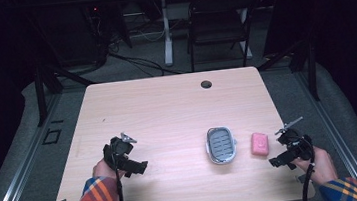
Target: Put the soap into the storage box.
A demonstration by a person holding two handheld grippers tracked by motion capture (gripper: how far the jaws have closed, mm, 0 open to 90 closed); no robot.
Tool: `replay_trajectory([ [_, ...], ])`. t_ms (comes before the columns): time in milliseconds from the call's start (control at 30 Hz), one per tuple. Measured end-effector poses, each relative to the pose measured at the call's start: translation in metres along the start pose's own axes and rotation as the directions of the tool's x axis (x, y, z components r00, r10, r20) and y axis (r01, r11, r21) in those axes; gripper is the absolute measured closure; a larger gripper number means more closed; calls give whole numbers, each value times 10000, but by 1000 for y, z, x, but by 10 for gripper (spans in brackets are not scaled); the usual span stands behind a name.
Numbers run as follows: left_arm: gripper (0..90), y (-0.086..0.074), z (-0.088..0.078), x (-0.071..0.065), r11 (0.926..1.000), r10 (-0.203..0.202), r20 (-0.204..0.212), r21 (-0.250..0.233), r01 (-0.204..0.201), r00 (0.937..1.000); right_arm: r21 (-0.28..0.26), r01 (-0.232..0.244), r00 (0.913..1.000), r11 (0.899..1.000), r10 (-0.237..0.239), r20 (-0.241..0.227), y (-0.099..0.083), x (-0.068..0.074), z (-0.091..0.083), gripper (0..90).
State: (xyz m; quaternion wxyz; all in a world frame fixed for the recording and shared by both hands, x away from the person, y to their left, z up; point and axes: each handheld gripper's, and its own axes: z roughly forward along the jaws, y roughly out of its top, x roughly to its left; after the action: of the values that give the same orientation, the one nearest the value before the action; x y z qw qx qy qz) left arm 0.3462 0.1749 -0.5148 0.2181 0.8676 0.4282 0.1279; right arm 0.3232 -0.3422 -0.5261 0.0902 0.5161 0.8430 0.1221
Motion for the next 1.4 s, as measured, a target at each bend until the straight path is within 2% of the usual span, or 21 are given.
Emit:
replay_trajectory([
  [67, 0, 0, 0, 0, 10000, 2, -13, -1, -2, 10000, -203, -153, 9999, 9997, 153, 6, -1, 1, 1, 0],
  [133, 0, 1, 0, 0, 10000, -2, -14, 4, 2, 10000, -86, 57, 10000, 9999, -57, 20, -1, 1, -1, 0],
  [267, 0, 0, 0, 0, 10000, -18, -34, -14, 18, 10000, -232, -30, 10000, 9997, 32, 82, -2, 3, 0, 0],
  [300, 0, 0, 0, 1, 10000, -56, -39, -3, 56, 10000, 11, 263, 9996, 9997, -263, 87, 0, 2, -3, 0],
  [400, 0, -1, -1, 1, 10000, -56, -59, -28, 56, 10000, -118, 87, 10000, 9999, -87, 35, 0, 4, -1, 0],
  [600, 0, -1, -2, 1, 10000, -11, -42, -39, 11, 10000, -98, 56, 9999, 9999, -56, -85, 2, 6, 1, 0],
  [633, 0, -1, -2, 1, 10000, -13, -25, -44, 13, 10000, -9, 152, 9997, 9999, -152, 169, 3, 6, 0, 0],
  [667, 0, -1, -2, 1, 10000, -22, -33, -58, 22, 10000, -6, 128, 9999, 9999, -128, -74, 4, 6, 1, 0],
  [833, 0, 0, -2, 1, 10000, 19, -48, -50, -19, 10000, -152, -6, 10000, 9999, 5, -32, 7, 6, 1, 0],
  [900, 0, 0, -2, 1, 10000, 31, -47, -38, -31, 10000, -324, -278, 9995, 9991, 274, -148, 9, 4, 1, 0],
  [1000, 0, 0, -1, 1, 10000, 25, -69, -76, -25, 10000, -344, -384, 9988, 9987, 373, -308, 11, 1, -2, 0],
  [1067, 0, 0, -1, 1, 10000, 0, -69, -80, -1, 10000, -549, -553, 9981, 9970, 537, -317, 13, 0, -3, 0],
  [1200, 0, 0, -1, 1, 10000, -7, -48, -44, 7, 10000, -769, -593, 9976, 9953, 565, -390, 18, 1, -3, 0],
  [1233, 0, 0, -1, 1, 10000, 2, -50, -20, -2, 10000, -689, -438, 9985, 9967, 414, -354, 19, 1, -3, 0],
  [1300, 0, 0, -1, 1, 10000, 5, -45, 4, -5, 10000, -951, -640, 9973, 9934, 603, -411, 21, 3, -1, 0],
  [1333, 0, 0, -1, 1, 10000, 5, -45, 4, -5, 10000, -775, -503, 9980, 9957, 472, -420, 23, 3, -2, 0],
  [1367, 0, 0, 0, 1, 10000, 5, -48, 12, -5, 10000, -929, -542, 9980, 9942, 510, -365, 25, 3, -2, 0],
  [1400, 0, 0, 0, 1, 10000, 1, -56, -8, -1, 10000, -833, -504, 9983, 9952, 477, -337, 26, 3, -2, 0],
])
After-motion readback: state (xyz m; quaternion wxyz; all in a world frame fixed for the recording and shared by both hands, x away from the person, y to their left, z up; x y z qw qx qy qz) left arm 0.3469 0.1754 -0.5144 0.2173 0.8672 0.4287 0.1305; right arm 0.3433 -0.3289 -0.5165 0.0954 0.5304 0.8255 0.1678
